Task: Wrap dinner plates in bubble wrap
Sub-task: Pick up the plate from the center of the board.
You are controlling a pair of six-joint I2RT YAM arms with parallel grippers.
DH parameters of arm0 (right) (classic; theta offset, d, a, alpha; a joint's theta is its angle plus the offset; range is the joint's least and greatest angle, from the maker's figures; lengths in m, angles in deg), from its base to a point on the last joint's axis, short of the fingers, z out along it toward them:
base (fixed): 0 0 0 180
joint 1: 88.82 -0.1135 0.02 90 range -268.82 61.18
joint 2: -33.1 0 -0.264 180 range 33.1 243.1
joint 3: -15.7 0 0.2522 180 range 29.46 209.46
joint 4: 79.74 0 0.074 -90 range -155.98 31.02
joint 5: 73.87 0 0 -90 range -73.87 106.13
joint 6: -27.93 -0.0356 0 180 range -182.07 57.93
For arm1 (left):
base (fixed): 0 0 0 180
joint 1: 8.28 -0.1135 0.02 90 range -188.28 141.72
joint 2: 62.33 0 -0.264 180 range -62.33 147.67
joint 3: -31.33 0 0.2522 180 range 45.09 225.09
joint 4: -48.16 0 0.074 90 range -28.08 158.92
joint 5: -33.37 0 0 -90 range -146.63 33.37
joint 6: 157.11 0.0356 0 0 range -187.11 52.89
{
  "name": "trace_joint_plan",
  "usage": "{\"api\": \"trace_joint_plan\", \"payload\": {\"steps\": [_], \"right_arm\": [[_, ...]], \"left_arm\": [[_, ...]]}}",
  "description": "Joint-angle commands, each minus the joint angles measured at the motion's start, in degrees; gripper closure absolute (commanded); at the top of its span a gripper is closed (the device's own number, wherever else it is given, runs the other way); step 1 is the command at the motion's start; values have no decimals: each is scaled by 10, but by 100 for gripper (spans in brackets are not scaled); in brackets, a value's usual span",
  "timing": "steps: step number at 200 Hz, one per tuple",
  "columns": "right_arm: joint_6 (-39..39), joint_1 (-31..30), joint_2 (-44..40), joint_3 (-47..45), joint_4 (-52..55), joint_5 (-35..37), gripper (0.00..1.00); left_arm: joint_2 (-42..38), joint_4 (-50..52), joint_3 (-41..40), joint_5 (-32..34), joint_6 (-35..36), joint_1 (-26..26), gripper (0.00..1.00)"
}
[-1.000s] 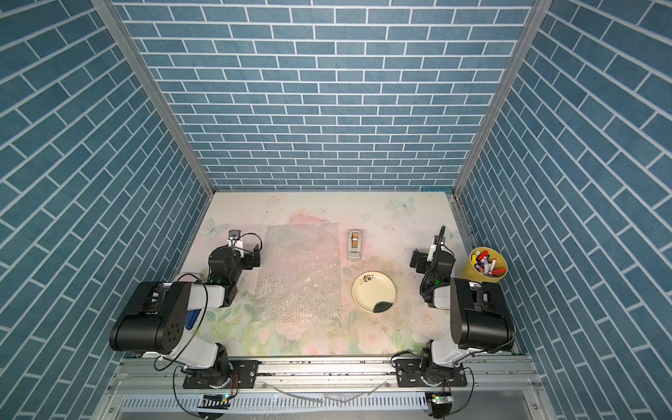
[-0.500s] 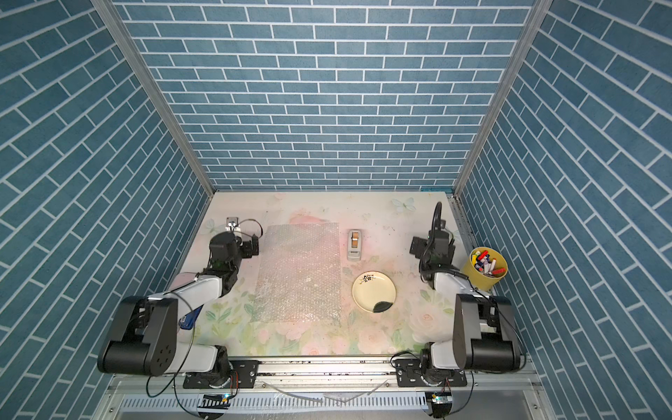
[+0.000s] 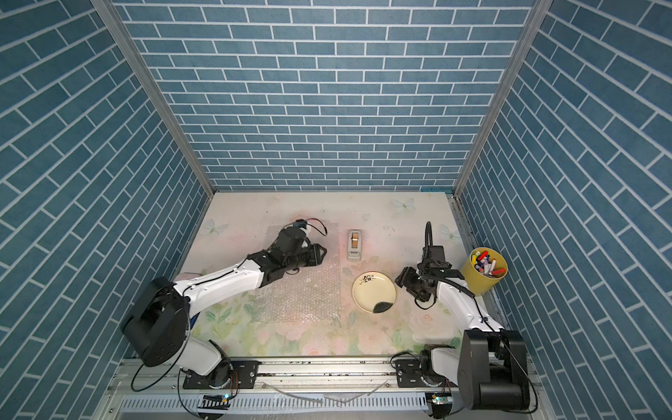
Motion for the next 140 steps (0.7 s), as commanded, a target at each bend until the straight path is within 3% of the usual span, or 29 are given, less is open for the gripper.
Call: {"api": "trace_joint_plan", "payload": {"steps": [1,24,38,51,84,140], "right_arm": [[-7,-4,-17,-14,19,-84,37],[-14,-4,46,-35,-43,-120,47],[-11,-4,85,-36,-63,-117,59],[-10,-4,100,-37,-73,-108,63],[-4,-8,102,-45,-84,-112,67],[-6,-9,54,-65,-81,-108,97]], "left_arm": [[19,5,2,-47,-68,25,58],[55,11,16,-63,-81,37,69],[65,19,18,-63,-92,37,73],[65,34,20,-58,-93,37,75],[38,73,11,-29,-87,31,75],[3,95,-34,-38,-92,-23,79]]}}
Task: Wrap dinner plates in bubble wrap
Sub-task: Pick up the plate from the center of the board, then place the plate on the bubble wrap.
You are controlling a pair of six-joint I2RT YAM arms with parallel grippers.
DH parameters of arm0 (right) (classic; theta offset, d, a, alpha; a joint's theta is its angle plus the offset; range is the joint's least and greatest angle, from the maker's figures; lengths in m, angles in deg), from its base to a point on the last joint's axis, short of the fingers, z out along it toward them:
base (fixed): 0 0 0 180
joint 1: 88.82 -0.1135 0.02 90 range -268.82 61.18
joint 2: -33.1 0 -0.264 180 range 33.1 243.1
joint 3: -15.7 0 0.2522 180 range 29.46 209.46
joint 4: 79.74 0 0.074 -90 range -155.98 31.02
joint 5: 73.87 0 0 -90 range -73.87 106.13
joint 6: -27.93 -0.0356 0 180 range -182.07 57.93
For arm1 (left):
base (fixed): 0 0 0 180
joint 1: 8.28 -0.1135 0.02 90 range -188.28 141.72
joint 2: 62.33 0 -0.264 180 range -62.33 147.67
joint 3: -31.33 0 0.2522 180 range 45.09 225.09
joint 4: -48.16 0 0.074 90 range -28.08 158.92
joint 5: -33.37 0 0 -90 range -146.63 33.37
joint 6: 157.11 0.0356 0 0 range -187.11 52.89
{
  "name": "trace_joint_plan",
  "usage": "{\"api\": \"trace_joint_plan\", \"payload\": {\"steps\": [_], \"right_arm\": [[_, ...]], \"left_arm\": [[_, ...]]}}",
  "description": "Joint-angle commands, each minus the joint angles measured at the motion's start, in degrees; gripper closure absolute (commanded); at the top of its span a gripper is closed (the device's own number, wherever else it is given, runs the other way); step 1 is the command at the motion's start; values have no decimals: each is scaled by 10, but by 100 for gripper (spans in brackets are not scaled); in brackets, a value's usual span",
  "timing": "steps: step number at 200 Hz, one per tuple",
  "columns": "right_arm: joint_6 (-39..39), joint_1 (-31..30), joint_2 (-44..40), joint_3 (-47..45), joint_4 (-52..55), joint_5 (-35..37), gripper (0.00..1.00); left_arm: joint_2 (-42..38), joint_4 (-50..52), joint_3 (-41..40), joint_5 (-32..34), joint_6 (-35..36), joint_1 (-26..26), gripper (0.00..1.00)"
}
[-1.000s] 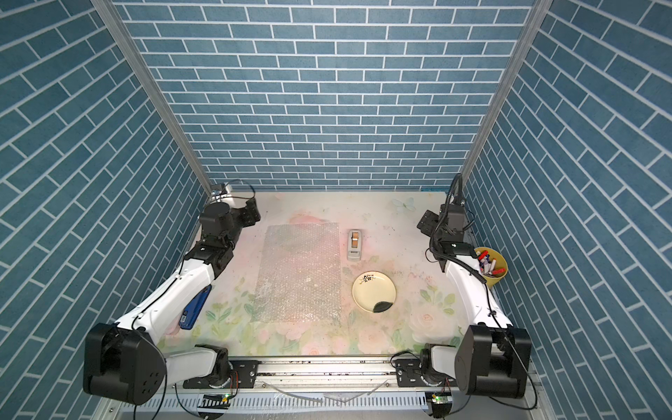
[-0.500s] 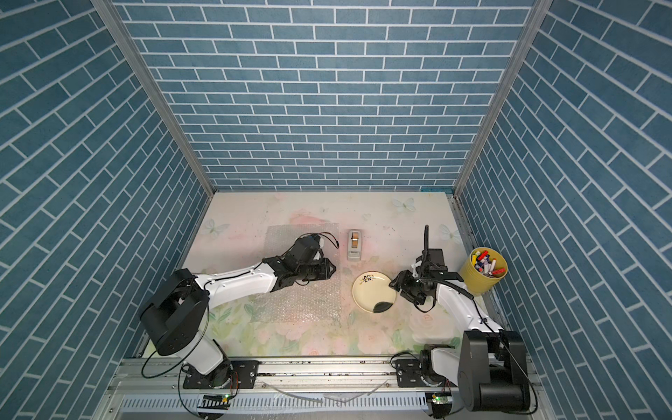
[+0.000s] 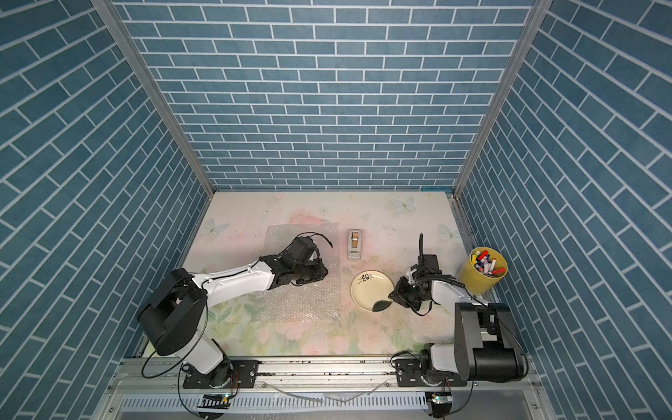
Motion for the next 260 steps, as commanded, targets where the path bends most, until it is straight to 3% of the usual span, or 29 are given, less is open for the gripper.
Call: {"api": "trace_joint_plan", "payload": {"steps": [1,13,35,67,102,131,177,201,260], "right_arm": [[-6,-4,-35,-3,7,5,98],[-4,-9,-56,4,22,-2,100],[2,-42,-108,33,70,10,100],[-31,-132,-179,100,118,36,100],[-77,-233,-104,199,85,95,100],[-100,-300,66,317,40,135,100],[-104,-363,263,496,21,110,100],[-110,-382,329,537,20,94,100],[-118,-391,402,561,9,72,100]], "left_arm": [[-19,26,-24,-2,-3,-23,79],[-33,36,-29,1,-1,-31,78],[-68,49,-43,8,4,-51,68],[-126,107,-54,16,15,-106,57],[-210,189,-28,66,62,-132,52],[-259,227,-11,100,72,-149,59],[-261,218,-31,82,74,-166,82],[-239,179,-56,48,58,-167,93],[-190,115,-77,23,35,-167,100]]}}
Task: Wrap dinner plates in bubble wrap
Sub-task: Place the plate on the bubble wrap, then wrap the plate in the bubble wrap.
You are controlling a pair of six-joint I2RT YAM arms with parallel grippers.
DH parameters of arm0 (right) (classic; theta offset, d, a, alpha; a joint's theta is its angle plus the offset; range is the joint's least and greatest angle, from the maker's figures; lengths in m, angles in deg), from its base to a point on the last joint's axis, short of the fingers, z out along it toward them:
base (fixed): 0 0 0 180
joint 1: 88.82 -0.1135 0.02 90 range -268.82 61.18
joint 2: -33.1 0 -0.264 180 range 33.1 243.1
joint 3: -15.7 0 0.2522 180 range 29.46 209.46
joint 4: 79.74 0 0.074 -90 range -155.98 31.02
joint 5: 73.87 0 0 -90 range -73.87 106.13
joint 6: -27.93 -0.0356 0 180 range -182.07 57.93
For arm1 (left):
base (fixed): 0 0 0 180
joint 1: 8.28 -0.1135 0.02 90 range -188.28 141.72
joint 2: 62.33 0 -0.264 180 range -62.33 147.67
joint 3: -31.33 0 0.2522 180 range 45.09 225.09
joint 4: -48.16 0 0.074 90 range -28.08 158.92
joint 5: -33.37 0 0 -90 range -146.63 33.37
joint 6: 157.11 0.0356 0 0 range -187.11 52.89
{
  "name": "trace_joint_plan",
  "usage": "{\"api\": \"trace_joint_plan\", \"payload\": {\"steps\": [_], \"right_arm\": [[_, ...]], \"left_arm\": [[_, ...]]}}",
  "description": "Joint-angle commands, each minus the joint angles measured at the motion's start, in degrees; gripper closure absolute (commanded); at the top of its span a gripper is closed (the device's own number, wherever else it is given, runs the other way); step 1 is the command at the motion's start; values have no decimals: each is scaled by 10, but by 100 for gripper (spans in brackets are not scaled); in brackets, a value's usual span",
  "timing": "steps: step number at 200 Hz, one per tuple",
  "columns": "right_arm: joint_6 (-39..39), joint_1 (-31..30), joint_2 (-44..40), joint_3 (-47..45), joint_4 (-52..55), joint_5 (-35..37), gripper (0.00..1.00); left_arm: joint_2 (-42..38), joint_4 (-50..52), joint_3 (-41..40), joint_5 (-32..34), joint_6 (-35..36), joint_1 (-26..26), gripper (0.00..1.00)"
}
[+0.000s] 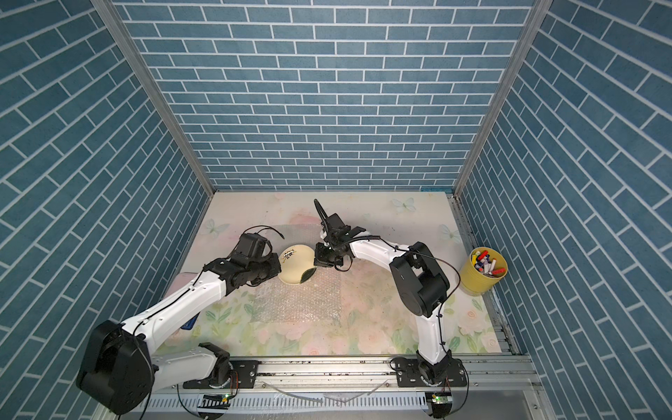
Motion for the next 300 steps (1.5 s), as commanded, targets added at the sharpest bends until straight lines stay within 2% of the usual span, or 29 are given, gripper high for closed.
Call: {"api": "trace_joint_plan", "payload": {"steps": [1,77,95,99,108,123,137,175,198,222,253,287,300], "right_arm": [[-23,2,19,30,-2,-16,100],[-28,3,61,38,12,-16,100],[-23,4,57,43,28,-3,77],[-21,1,53,44,31,-1,67],[-16,1,42,45,40,7,52],[-5,-3,16,45,65,31,43],[8,-14,-21,34,102,67,39],[-24,-45,-134,-118,106,108,42],[-65,-66,-176,-209,71,98,44],[-109,-76,-182,-264,6,69,45],[-135,-76,-163,-284,-50,53,46],[-135,-76,-141,-270,-53,44,49],[-138,-74,-136,-265,-52,47,54]], "left_arm": [[18,-35,-5,-13,-7,-2,100],[87,-94,-17,-37,-22,-2,100],[106,-103,-16,-40,-23,-1,100],[110,-105,-16,-40,-24,-1,100],[117,-111,-14,-41,-24,-2,100],[131,-116,-9,-42,-25,-1,100],[144,-120,-3,-44,-26,-2,100],[178,-134,10,-54,-22,-2,100],[193,-140,12,-60,-16,-2,100],[202,-142,8,-62,-15,-1,100],[211,-144,6,-61,-11,2,100],[217,-150,-4,-62,-11,2,100],[217,-152,-5,-63,-11,2,100]]}}
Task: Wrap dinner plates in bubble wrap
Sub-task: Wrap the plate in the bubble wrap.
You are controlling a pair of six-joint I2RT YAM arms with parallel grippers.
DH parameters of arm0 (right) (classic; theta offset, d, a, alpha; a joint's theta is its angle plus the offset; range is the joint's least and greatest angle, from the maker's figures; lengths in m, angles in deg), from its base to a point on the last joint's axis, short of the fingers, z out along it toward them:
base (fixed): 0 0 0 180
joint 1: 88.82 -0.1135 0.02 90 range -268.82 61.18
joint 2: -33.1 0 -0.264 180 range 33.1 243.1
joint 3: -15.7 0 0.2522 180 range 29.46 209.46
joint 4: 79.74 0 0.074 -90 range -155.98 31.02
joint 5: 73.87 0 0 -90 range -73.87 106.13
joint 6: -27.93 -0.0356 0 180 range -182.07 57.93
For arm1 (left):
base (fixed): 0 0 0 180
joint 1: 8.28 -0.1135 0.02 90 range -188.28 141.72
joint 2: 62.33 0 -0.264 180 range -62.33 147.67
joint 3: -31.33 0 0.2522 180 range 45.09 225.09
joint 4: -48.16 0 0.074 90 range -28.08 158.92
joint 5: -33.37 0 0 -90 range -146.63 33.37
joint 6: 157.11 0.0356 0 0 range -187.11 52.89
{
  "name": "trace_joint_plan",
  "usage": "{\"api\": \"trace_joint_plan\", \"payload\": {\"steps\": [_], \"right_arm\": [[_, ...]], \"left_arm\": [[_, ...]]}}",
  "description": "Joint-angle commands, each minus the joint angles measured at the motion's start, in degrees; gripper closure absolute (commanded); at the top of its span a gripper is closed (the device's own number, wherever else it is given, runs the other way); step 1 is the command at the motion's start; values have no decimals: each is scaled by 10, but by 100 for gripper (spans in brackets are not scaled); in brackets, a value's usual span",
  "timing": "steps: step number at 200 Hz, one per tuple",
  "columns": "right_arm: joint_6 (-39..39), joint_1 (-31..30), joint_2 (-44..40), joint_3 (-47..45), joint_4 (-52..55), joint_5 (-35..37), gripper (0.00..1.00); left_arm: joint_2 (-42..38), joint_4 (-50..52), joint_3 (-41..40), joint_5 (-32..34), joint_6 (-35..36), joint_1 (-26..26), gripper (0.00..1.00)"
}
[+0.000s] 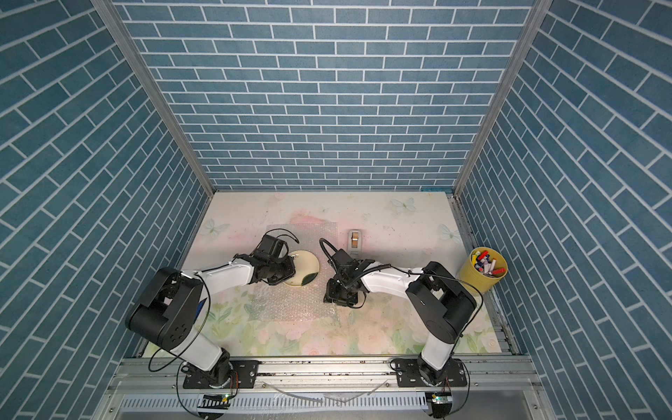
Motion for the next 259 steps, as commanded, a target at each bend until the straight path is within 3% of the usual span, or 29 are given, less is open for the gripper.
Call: {"api": "trace_joint_plan", "payload": {"steps": [1,19,56,100,174,196,228,259], "right_arm": [[-28,1,23,9,-7,0,54],[-35,1,26,16,4,4,60],[-58,1,-27,-36,-1,18,57],[-110,-1,-35,-98,-126,-35,66],[-173,-12,-57,-160,-224,-41,71],[-175,-12,-59,-158,-211,-38,75],[-157,-13,-99,-148,-152,-10,100],[-89,-13,-159,-71,-17,51,100]], "left_arm": [[8,-6,-4,-3,8,1,100],[8,-4,-5,-1,9,1,100],[8,-4,-8,-2,10,1,100],[13,-12,-14,-4,6,1,100],[26,-12,-12,-12,6,1,100],[23,-12,-15,-10,5,1,100],[20,-8,-20,-10,4,1,100],[5,13,-21,16,12,28,100]]}}
